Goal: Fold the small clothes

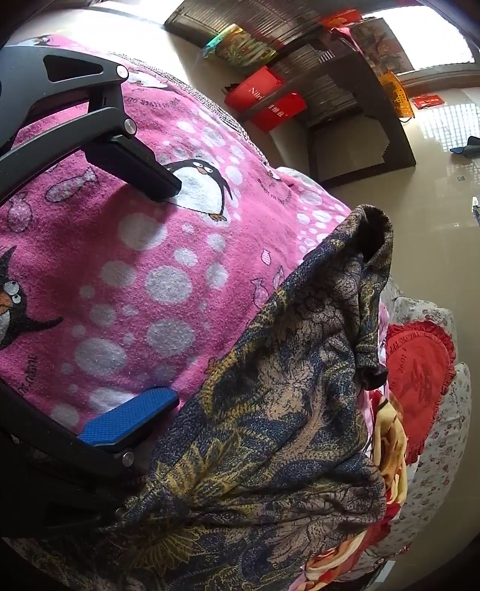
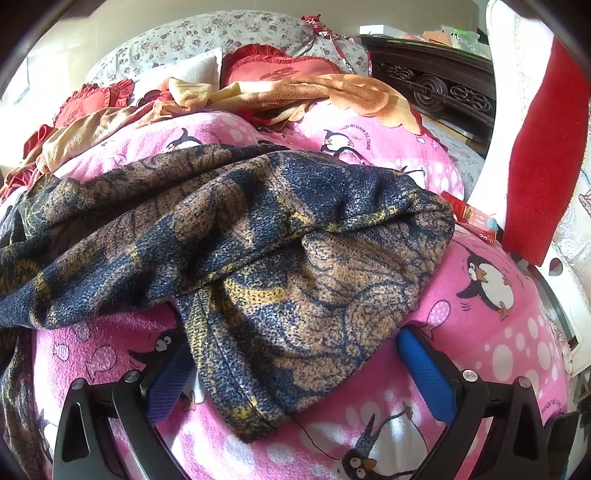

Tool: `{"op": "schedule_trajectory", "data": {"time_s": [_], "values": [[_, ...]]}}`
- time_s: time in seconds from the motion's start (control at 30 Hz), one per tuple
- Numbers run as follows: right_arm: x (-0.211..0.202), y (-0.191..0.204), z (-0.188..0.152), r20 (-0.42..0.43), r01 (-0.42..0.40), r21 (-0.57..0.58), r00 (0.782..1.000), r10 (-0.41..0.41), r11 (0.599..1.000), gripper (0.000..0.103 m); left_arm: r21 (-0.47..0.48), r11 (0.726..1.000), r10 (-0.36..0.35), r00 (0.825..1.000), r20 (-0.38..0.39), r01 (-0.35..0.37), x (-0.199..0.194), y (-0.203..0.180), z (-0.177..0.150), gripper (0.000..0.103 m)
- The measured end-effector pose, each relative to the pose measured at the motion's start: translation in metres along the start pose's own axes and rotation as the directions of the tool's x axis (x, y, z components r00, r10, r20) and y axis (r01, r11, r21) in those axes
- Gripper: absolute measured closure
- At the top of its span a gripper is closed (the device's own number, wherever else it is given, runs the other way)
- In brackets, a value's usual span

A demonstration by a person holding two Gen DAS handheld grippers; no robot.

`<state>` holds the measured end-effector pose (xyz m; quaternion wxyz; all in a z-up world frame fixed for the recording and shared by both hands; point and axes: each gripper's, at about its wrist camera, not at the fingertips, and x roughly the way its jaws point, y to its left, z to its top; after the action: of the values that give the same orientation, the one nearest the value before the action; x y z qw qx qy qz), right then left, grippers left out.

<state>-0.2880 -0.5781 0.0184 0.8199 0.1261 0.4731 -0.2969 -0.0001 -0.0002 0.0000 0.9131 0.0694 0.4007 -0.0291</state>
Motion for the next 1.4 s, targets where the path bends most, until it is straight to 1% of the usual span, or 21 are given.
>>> {"op": "schedule_trajectory", "data": {"time_s": [0.13, 0.27, 0.33, 0.4, 0.5, 0.57, 0.67, 0.77, 0.83, 0.87, 0.93, 0.97, 1.03, 1.1, 1.17, 1.27, 1.4], "values": [[0.000, 0.002, 0.001, 0.000, 0.000, 0.001, 1.000, 0.000, 1.000, 0.000, -0.008, 1.000, -0.009, 1.000, 0.000, 0.009, 0.000, 0.003, 0.000, 0.000], [-0.001, 0.004, 0.002, 0.000, 0.000, 0.001, 1.000, 0.000, 1.000, 0.000, 0.005, 1.000, 0.006, 1.000, 0.001, -0.006, -0.002, -0.002, 0.000, 0.000], [-0.001, 0.005, 0.002, 0.000, 0.000, 0.001, 1.000, 0.000, 1.000, 0.000, -0.001, 1.000, -0.003, 1.000, -0.009, 0.003, -0.003, 0.001, 0.001, 0.000], [-0.001, 0.006, 0.002, 0.000, 0.000, 0.001, 1.000, 0.000, 1.000, 0.000, 0.020, 1.000, -0.006, 0.999, -0.032, 0.006, -0.006, 0.001, 0.003, 0.000], [-0.001, 0.007, 0.003, -0.001, 0.000, 0.001, 1.000, 0.000, 1.000, 0.000, 0.073, 0.997, -0.008, 0.994, -0.113, 0.016, -0.013, 0.000, 0.006, 0.000], [-0.001, 0.008, 0.004, 0.000, 0.000, 0.002, 1.000, 0.000, 1.000, 0.000, 0.089, 0.995, -0.025, 0.992, -0.126, 0.036, -0.025, -0.001, 0.000, 0.000], [-0.001, 0.010, 0.004, -0.001, 0.009, -0.007, 1.000, -0.009, 1.000, 0.000, 0.078, 0.994, -0.068, 0.994, -0.089, 0.075, -0.054, 0.004, -0.004, 0.000], [0.000, 0.009, 0.004, -0.001, -0.008, 0.004, 1.000, 0.008, 1.000, 0.000, 0.082, 0.992, -0.092, 0.995, -0.037, 0.095, -0.085, 0.004, -0.006, 0.000], [-0.001, 0.009, 0.003, -0.006, -0.016, 0.004, 1.000, 0.016, 1.000, 0.000, 0.088, 0.989, -0.120, 0.992, -0.024, 0.122, -0.099, -0.001, -0.009, 0.000], [-0.002, 0.007, 0.005, -0.013, -0.013, 0.010, 1.000, 0.013, 1.000, 0.000, 0.094, 0.987, -0.132, 0.991, -0.021, 0.133, -0.106, -0.003, -0.009, 0.001], [-0.009, 0.005, 0.004, -0.057, -0.003, 0.033, 0.998, 0.004, 0.999, 0.000, 0.111, 0.983, -0.146, 0.989, -0.010, 0.146, -0.115, -0.012, -0.005, 0.000], [-0.015, 0.006, 0.001, -0.078, 0.002, 0.045, 0.997, 0.001, 0.999, 0.000, 0.118, 0.981, -0.153, 0.988, -0.002, 0.152, -0.119, -0.016, -0.004, 0.000], [-0.033, 0.007, -0.004, -0.073, -0.008, 0.069, 0.997, 0.013, 0.998, 0.000, 0.128, 0.976, -0.176, 0.984, 0.006, 0.174, -0.127, -0.023, 0.000, 0.000], [-0.062, 0.004, -0.009, -0.051, -0.047, 0.082, 0.997, 0.051, 0.995, 0.000, 0.139, 0.971, -0.200, 0.980, 0.010, 0.197, -0.134, -0.032, 0.001, 0.000], [-0.088, 0.002, -0.011, -0.055, -0.078, 0.084, 0.995, 0.083, 0.993, 0.000, 0.148, 0.966, -0.219, 0.975, 0.023, 0.213, -0.141, -0.037, 0.001, 0.000], [-0.136, 0.001, -0.014, -0.042, -0.109, 0.057, 0.993, 0.111, 0.992, 0.000, 0.167, 0.958, -0.241, 0.970, 0.036, 0.232, -0.153, -0.049, 0.000, 0.000], [-0.198, 0.002, -0.007, -0.023, -0.111, -0.013, 0.994, 0.110, 0.994, 0.000, 0.188, 0.953, -0.249, 0.968, 0.042, 0.237, -0.162, -0.062, -0.002, 0.000]]}}
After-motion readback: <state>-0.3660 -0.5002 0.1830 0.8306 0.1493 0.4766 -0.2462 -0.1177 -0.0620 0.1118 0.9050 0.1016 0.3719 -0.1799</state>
